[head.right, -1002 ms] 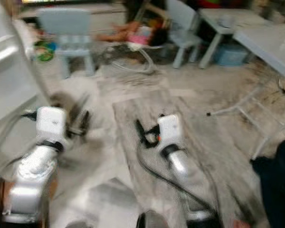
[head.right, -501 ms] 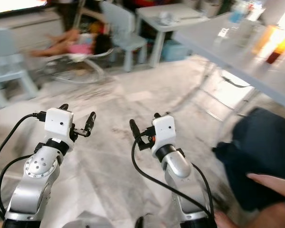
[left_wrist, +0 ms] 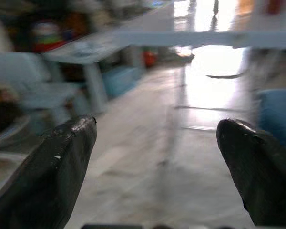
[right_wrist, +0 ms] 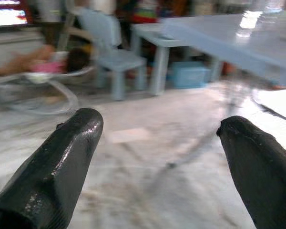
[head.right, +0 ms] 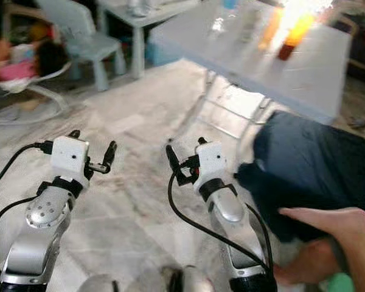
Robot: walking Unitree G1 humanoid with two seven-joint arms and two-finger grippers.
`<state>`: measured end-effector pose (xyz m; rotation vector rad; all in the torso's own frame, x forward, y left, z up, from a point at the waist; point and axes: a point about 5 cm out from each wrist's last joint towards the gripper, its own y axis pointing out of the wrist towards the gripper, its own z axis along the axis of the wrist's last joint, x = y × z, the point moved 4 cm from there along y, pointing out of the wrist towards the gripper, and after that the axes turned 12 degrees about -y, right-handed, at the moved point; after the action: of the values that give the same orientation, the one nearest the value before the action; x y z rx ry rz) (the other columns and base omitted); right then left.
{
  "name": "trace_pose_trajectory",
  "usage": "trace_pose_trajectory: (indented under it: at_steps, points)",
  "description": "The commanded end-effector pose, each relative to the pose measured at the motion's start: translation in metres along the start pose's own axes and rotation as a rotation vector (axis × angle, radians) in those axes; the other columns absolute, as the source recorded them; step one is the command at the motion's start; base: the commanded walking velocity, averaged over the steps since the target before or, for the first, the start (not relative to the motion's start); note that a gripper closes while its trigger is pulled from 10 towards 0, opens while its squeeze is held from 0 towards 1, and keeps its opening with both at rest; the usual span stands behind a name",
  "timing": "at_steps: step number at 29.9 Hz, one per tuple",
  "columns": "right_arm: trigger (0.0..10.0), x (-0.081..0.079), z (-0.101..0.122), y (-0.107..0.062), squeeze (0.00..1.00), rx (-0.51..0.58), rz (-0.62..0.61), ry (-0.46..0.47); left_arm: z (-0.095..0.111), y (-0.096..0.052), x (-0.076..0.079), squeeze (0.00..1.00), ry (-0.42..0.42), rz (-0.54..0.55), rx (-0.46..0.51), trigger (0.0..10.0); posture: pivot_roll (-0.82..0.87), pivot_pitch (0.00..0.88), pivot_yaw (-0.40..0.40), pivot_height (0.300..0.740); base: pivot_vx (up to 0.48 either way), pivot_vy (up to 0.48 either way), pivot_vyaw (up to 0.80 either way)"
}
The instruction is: Restocking fridge
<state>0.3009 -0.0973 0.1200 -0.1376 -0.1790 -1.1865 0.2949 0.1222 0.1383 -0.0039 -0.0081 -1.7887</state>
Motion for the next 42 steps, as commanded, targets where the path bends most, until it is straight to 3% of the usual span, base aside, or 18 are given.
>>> trace_pose_trajectory:
  at_steps: [1,11,17,38,42]
  points:
    - [10.0,0.001,-0.002,-0.001,0.00,-0.012,-0.010,0.008,0.001,-0.002,0.002,0.00,0.021,-0.005,0.000,10.0,0.11,0.141,-0.101,0.740,0.480,0.000,-0.80]
    - [10.0,0.001,0.000,-0.003,0.00,-0.001,-0.011,0.006,0.002,-0.005,-0.003,0.00,0.001,0.033,0.013,10.0,0.10,0.127,-0.097,0.740,0.480,0.000,-0.75]
    - [10.0,0.000,0.003,-0.004,0.00,0.020,-0.003,0.002,0.002,-0.005,-0.005,0.00,-0.002,0.042,0.011,10.0,0.10,0.125,-0.096,0.740,0.480,0.000,0.00]
    - [10.0,0.023,0.013,-0.004,0.00,0.066,-0.151,-0.057,0.006,-0.001,-0.020,0.00,-0.108,0.135,0.060,10.0,0.10,0.107,-0.085,0.740,0.450,0.015,0.00]
    - [10.0,0.037,0.014,-0.007,0.00,0.072,-0.232,-0.100,0.009,-0.002,-0.021,0.00,-0.110,0.135,0.085,10.0,0.10,0.089,-0.078,0.740,0.151,0.399,0.00]
